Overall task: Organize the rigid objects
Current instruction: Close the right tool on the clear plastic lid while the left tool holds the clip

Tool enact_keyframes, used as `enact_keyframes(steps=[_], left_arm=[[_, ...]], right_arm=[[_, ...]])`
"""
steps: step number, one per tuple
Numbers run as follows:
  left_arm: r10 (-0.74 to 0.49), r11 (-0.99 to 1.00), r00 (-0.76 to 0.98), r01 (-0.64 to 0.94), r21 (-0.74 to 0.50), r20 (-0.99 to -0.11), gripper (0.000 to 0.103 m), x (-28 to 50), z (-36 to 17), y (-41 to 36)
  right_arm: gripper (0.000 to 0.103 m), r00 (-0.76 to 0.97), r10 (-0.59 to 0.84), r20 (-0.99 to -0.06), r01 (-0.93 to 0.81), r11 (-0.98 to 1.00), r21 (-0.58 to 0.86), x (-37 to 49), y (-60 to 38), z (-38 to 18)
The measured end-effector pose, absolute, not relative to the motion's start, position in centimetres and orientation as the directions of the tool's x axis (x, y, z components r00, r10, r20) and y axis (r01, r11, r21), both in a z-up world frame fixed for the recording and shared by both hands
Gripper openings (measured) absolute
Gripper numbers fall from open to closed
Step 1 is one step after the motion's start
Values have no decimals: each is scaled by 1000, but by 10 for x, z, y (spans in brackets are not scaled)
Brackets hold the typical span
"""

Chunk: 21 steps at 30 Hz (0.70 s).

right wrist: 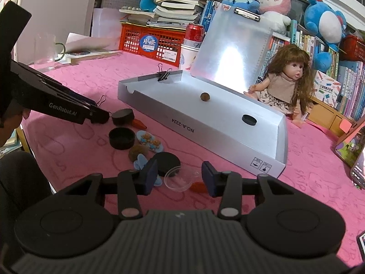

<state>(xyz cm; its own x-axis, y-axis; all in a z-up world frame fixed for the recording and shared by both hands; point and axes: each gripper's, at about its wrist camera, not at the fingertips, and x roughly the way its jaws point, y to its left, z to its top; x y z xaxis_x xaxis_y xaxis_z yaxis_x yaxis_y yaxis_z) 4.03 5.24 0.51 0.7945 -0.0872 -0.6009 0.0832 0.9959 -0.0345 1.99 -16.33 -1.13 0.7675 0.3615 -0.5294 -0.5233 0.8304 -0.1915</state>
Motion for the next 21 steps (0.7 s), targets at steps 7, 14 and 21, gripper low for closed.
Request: enact_keyframes(steps=[7, 14, 21], left_arm=[[-88, 996, 796, 81, -38, -599, 33, 41, 5, 52], [-90, 996, 794, 78, -47, -601, 33, 42, 6, 51], [-96, 995, 793, 82, -50, -601, 33, 41, 7, 50]], right_arm=[[25, 764, 347, -544, -494, 857, -146, 23, -171, -12], [14, 769, 337, -543, -449, 890, -83, 29, -180, -9], [42, 762, 399, -511, -494, 867, -60, 19, -194, -1]])
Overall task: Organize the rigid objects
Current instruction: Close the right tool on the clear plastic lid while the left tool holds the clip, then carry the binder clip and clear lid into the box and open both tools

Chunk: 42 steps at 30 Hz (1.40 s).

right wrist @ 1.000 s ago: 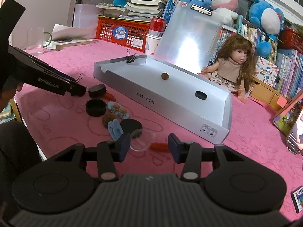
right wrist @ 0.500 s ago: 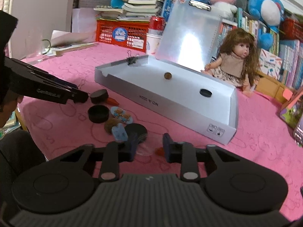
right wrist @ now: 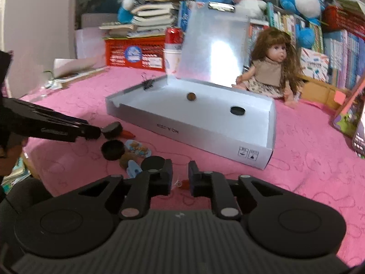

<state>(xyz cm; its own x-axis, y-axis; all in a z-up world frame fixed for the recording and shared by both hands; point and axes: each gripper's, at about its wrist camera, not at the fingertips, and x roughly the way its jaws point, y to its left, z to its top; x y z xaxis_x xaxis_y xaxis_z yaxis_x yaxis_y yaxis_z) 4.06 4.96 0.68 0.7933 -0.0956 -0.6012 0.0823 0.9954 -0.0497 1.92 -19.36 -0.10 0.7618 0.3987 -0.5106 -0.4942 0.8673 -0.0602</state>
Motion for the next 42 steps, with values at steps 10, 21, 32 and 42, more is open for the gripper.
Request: enact_keyframes(steps=[10, 21, 32, 42], left_arm=[[-105, 994, 792, 91, -54, -602, 33, 39, 8, 46], [-108, 994, 791, 93, -55, -602, 33, 38, 8, 45], [-111, 994, 795, 96, -57, -596, 33, 36, 13, 42], [-113, 994, 814, 98, -58, -570, 32, 42, 28, 36]], right_arm=[[54, 727, 435, -532, -576, 808, -126, 15, -182, -7], [52, 730, 415, -543, -562, 817, -132, 24, -179, -11], [35, 766, 401, -502, -523, 843, -126, 22, -178, -7], [35, 814, 341, -471, -421, 904, -72, 33, -187, 5]])
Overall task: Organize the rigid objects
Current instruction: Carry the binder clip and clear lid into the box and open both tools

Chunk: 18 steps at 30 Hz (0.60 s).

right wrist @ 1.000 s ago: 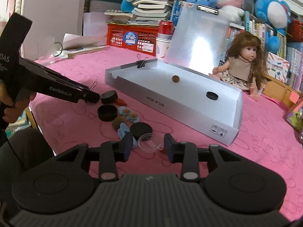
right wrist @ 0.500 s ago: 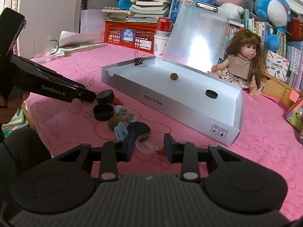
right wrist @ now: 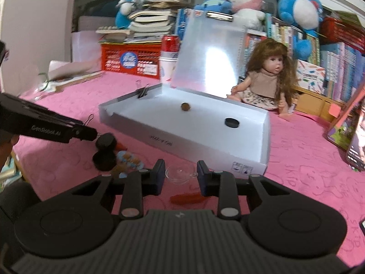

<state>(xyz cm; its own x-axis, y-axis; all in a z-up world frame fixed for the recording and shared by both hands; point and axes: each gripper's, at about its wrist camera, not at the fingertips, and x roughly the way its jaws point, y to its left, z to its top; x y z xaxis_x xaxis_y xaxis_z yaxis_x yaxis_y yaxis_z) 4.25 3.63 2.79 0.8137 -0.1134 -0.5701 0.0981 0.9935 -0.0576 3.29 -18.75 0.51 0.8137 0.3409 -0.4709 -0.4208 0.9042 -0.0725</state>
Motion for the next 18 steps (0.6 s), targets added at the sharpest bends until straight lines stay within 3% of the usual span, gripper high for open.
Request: enact_keyframes(steps=[18], left_arm=[[-143, 990, 844, 132, -59, -517, 32, 90, 66, -4]], right_arm=[[35, 856, 252, -451, -273, 962, 20, 73, -204, 26]])
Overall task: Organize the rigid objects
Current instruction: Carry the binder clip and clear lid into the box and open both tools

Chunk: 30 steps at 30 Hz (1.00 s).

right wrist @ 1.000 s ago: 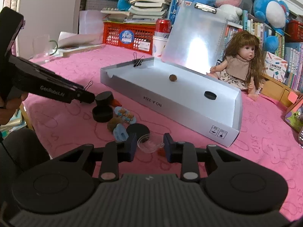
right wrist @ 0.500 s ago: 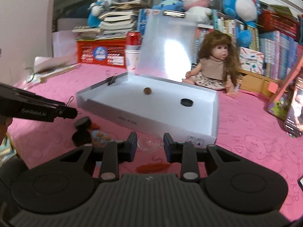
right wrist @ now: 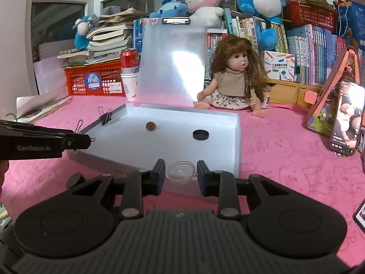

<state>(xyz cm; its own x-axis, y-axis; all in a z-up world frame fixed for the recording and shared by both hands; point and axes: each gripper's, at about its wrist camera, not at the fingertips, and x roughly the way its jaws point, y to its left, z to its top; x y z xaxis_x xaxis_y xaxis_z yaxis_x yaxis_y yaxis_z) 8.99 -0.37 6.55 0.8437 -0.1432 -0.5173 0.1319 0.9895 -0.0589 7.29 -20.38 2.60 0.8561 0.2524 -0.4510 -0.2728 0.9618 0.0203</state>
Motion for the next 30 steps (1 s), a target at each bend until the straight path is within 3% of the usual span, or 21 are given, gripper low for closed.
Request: enact_keyframes(steps=[18, 30], left_arm=[[-139, 989, 811, 89, -115, -568, 32, 172, 63, -25], [-84, 996, 780, 62, -58, -620, 32, 218, 43, -34]], right_arm=[[35, 840, 246, -484, -233, 969, 87, 140, -205, 37], [35, 809, 230, -541, -187, 973, 134, 188, -205, 22]])
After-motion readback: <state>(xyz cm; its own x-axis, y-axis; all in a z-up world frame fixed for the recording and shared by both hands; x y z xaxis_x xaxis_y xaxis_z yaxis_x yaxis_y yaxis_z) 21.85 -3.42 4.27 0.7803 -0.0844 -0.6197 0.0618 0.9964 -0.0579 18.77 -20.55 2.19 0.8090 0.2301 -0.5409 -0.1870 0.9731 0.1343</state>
